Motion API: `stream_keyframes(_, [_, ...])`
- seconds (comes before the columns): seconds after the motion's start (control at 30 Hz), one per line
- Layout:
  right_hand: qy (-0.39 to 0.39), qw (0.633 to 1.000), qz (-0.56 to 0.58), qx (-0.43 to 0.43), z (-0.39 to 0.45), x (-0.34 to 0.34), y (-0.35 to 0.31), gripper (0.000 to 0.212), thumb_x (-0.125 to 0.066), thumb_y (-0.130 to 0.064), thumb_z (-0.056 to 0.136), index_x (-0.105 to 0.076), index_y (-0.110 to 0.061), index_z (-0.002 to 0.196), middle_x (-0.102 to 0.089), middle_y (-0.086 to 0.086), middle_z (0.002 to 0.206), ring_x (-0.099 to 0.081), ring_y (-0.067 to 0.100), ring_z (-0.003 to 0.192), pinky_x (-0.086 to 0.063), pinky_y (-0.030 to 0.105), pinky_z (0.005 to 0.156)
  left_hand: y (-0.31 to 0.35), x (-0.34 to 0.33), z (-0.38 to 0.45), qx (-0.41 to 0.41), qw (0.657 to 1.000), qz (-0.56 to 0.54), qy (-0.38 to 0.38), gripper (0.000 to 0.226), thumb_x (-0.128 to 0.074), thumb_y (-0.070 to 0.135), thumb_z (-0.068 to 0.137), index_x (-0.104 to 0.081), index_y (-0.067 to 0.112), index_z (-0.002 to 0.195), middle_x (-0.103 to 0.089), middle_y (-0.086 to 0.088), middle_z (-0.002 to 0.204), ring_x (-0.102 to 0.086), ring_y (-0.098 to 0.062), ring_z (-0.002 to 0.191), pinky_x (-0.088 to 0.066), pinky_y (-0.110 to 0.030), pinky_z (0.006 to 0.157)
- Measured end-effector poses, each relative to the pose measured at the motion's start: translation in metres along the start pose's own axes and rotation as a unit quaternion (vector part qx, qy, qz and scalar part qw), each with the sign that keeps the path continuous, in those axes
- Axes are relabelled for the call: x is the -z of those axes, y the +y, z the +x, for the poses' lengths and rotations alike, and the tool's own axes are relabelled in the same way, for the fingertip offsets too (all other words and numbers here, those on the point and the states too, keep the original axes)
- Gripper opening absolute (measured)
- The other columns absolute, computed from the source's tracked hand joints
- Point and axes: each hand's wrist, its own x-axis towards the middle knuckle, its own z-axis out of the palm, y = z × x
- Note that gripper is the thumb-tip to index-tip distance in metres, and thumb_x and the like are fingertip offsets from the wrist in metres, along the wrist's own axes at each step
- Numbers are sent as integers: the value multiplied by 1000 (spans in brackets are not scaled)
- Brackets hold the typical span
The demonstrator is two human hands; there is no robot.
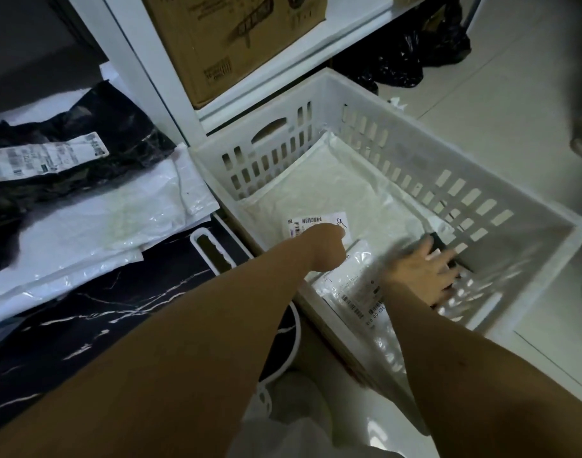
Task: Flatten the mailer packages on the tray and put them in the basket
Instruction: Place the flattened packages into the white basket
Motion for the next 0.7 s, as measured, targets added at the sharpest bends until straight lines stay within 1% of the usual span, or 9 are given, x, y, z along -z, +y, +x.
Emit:
stream_keyframes(0.07, [-66, 990, -80, 97, 5, -9, -1, 54, -20, -50, 100, -7, -35, 151, 3, 7, 162, 1, 43, 146, -9, 68, 110, -1, -1, 0, -2, 1000, 13, -5, 45, -38, 5, 97, -36, -1, 141, -37, -18, 147, -36, -31, 134, -32, -35, 109])
stream_keyframes(0.13, [-147, 972, -119, 136, 15, -26, 0, 58, -11, -53, 98, -5, -32, 151, 6, 5, 162, 7, 41, 146, -7, 72, 108, -1, -2, -2, -17, 1000, 22, 0, 45, -38, 6, 97, -36, -1, 141, -36, -18, 148, -35, -31, 135, -31, -35, 110])
stream_keyframes(0.23, [-192, 965, -151, 96, 24, -37, 7, 71, -1, -56, 93, -2, -20, 155, 6, 8, 162, 10, 36, 147, -7, 73, 107, -4, -5, 0, -16, 1000, 21, 1, 44, -38, 5, 96, -39, -1, 140, -37, -18, 146, -37, -31, 134, -32, -36, 109])
stream_keyframes(0.3, [-222, 962, -142, 68, 26, -32, 8, 71, -4, -56, 97, 3, -14, 154, 8, 7, 162, 12, 30, 148, 2, 70, 109, -6, -7, 1, -14, 1000, 16, -2, 44, -38, 5, 96, -39, -1, 139, -37, -18, 146, -37, -31, 133, -31, -36, 108])
stream_keyframes(0.4, [-246, 957, -140, 67, 24, -23, 9, 76, -4, -61, 97, 3, -13, 154, 6, 6, 162, 11, 27, 148, 9, 63, 110, -3, -6, -1, -12, 1000, 19, -6, 43, -37, 6, 97, -38, -1, 140, -37, -19, 146, -36, -31, 134, -31, -35, 109])
stream_keyframes(0.5, [-269, 953, -127, 53, 40, -39, 13, 87, 1, -72, 86, 1, -20, 155, 2, 5, 163, 10, 26, 148, 6, 67, 111, -4, -6, -1, -12, 1000, 14, -8, 45, -37, 5, 97, -36, -1, 142, -34, -19, 148, -34, -31, 135, -30, -34, 110])
stream_keyframes(0.57, [-270, 953, -119, 61, 52, -55, 14, 97, 9, -78, 70, -4, -31, 153, -3, 9, 162, 7, 31, 148, 0, 68, 109, -5, -6, -1, -10, 1000, 11, -10, 45, -37, 6, 98, -36, -1, 142, -34, -18, 149, -34, -31, 136, -29, -35, 111])
stream_keyframes(0.6, [-270, 952, -127, 60, 61, -65, 16, 99, 9, -79, 66, -7, -34, 153, -7, 11, 161, 4, 34, 148, -3, 68, 109, -4, -5, -2, -9, 1000, 11, -10, 44, -37, 7, 98, -36, -1, 142, -34, -18, 149, -34, -31, 136, -29, -36, 111])
stream_keyframes(0.7, [-279, 950, -122, 67, 44, -32, 3, 81, -3, -68, 87, -13, -23, 153, -21, 18, 156, -13, 38, 144, -12, 60, 114, -2, -4, -5, -9, 1000, 9, -12, 44, -37, 7, 99, -36, -1, 141, -34, -18, 149, -33, -31, 136, -28, -35, 111])
